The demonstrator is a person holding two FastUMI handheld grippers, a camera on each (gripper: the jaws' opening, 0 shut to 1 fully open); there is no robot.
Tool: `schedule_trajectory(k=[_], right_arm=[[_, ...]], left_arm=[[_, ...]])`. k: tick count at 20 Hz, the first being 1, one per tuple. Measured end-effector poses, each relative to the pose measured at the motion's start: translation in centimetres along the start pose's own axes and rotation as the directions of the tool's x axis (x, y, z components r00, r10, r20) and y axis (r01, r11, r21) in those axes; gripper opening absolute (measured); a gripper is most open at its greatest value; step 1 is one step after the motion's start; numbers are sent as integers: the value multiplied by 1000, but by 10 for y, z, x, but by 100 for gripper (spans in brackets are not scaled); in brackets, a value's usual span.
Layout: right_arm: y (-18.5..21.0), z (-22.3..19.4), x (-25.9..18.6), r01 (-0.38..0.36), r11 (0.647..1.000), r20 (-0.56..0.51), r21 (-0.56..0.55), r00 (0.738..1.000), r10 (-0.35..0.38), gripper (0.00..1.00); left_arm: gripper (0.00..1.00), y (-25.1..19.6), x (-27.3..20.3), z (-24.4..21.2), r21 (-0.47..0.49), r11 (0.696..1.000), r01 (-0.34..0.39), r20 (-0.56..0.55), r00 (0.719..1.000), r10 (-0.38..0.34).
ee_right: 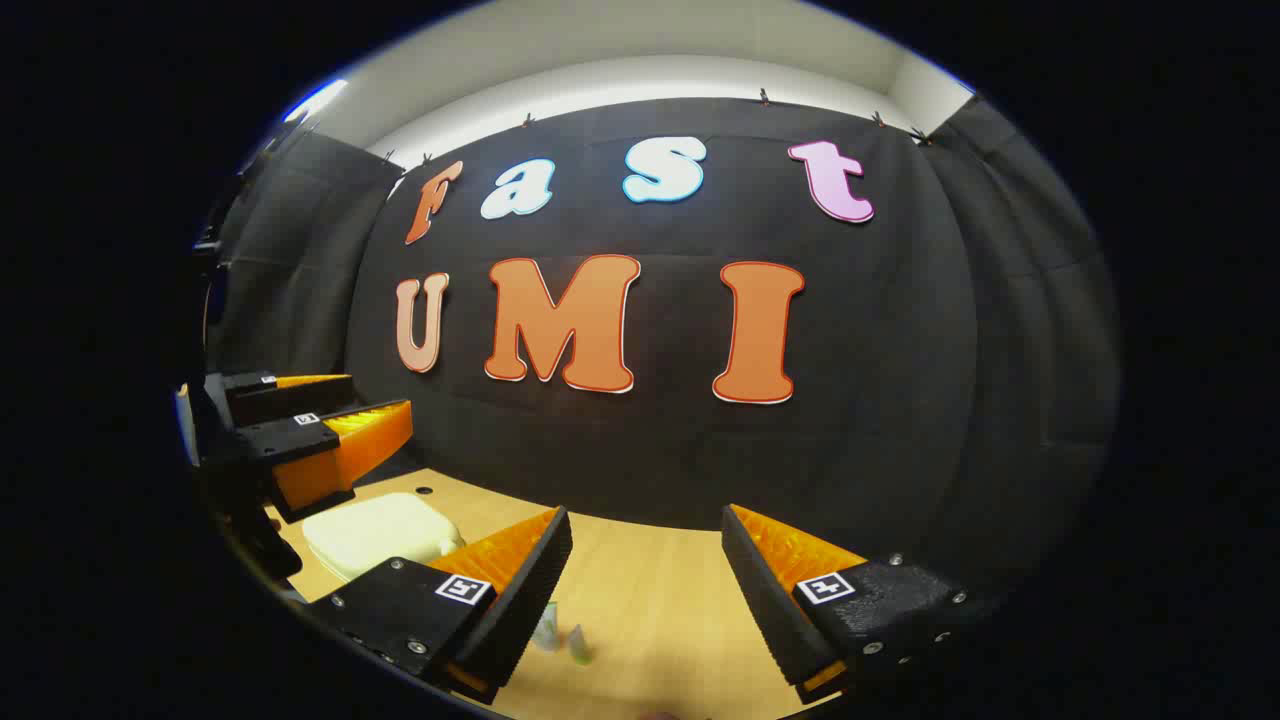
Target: First open the suitcase, pack the skin care products into it, and then close the suitcase.
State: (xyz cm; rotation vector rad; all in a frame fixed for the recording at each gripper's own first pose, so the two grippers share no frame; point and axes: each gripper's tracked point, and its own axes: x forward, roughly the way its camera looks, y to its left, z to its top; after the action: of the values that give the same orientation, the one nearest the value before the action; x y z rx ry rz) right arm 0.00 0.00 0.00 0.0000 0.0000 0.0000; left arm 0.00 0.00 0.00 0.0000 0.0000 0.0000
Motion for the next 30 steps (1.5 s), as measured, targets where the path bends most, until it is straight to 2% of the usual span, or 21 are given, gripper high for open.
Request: schedule_trajectory(k=[7,16,21,24,27,30], right_arm=[[24,3,14,44,998,0,-35,999,-44,95],[29,3,23,106,994,-16,-29,994,-107,95],[24,-1,28,128,991,-25,-41,991,-129,95],[16,-2,29,141,989,-30,-50,989,-142,95],[6,-2,29,156,986,-28,-63,987,-158,95],[-6,-3,26,174,982,-27,-77,984,-176,95]], left_arm=[[98,28,29,-9,-21,999,30,-2,1000,-30],[98,37,47,-26,-14,996,91,-9,996,-91],[98,33,53,-51,81,987,139,-55,989,-134],[98,26,52,-81,139,975,174,-106,981,-160],[98,24,51,-118,221,954,201,-175,971,-164],[100,18,47,-156,295,921,254,-247,952,-183]])
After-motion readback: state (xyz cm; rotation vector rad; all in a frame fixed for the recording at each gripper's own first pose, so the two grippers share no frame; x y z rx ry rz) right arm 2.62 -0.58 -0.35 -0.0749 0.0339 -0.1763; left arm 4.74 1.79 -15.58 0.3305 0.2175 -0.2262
